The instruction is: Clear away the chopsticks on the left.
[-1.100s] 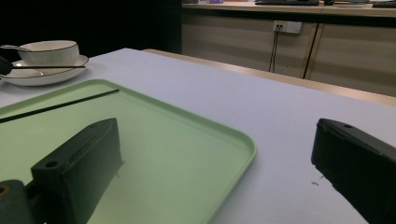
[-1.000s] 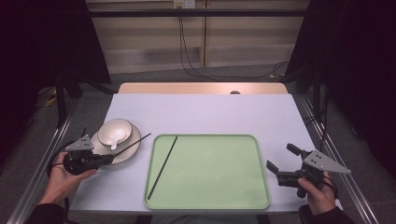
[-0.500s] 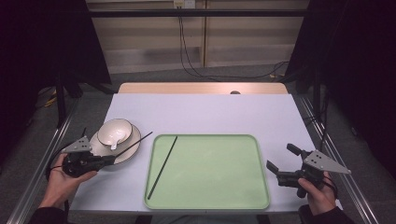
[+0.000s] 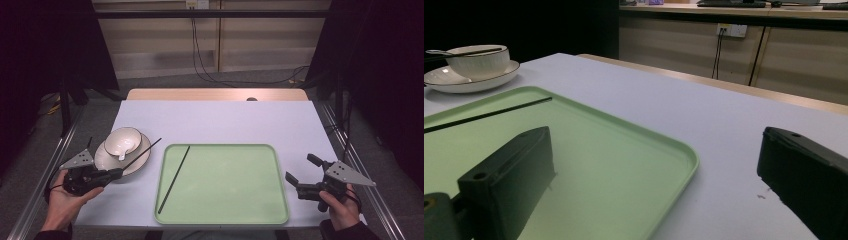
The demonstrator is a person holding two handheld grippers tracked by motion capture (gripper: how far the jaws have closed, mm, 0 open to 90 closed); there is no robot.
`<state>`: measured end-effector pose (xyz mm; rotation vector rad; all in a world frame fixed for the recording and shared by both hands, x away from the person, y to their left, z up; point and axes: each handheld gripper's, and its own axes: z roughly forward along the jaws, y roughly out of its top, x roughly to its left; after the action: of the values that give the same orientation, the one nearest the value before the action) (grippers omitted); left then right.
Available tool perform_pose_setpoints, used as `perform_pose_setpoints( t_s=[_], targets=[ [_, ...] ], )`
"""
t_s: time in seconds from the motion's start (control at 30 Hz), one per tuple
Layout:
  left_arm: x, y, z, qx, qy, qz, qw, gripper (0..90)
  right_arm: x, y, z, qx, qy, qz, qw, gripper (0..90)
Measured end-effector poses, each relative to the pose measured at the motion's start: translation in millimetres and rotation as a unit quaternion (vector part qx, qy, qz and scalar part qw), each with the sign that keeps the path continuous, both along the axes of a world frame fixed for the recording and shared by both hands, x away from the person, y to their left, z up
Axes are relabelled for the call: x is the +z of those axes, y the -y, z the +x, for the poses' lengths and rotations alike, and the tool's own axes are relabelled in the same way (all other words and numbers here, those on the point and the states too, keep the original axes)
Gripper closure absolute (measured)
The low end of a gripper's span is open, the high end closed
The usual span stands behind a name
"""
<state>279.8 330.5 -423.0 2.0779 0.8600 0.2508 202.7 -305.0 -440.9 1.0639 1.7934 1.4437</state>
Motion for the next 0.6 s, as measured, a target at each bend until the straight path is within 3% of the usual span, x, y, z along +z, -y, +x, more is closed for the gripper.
perform_pose_setpoints(
  t_s=[0.13, 0.4, 0.5, 0.6],
  targets=[
    [5.6, 9.9, -9.3, -0.003, -0.001, -0.002, 1.0, 86.1, -0.2, -0.4, 0.7, 0.0, 0.004, 0.0, 1.0, 1.3],
    [15.8, 29.4, -23.9, 0.03, 0.004, -0.027, 0.9992, 86.1, -0.1, -0.6, 0.9, -0.001, 0.005, 0.001, 1.0, 1.5],
    [15.0, 36.8, -27.0, 0.048, -0.001, -0.026, 0.9985, 86.1, -0.1, -0.5, 0.9, -0.001, 0.004, 0.001, 1.0, 1.5],
    [12.5, 45.9, -30.6, 0.048, -0.003, -0.025, 0.9985, 86.1, -0.1, -0.4, 0.9, 0.0, 0.005, 0.0, 1.0, 1.5]
  ],
)
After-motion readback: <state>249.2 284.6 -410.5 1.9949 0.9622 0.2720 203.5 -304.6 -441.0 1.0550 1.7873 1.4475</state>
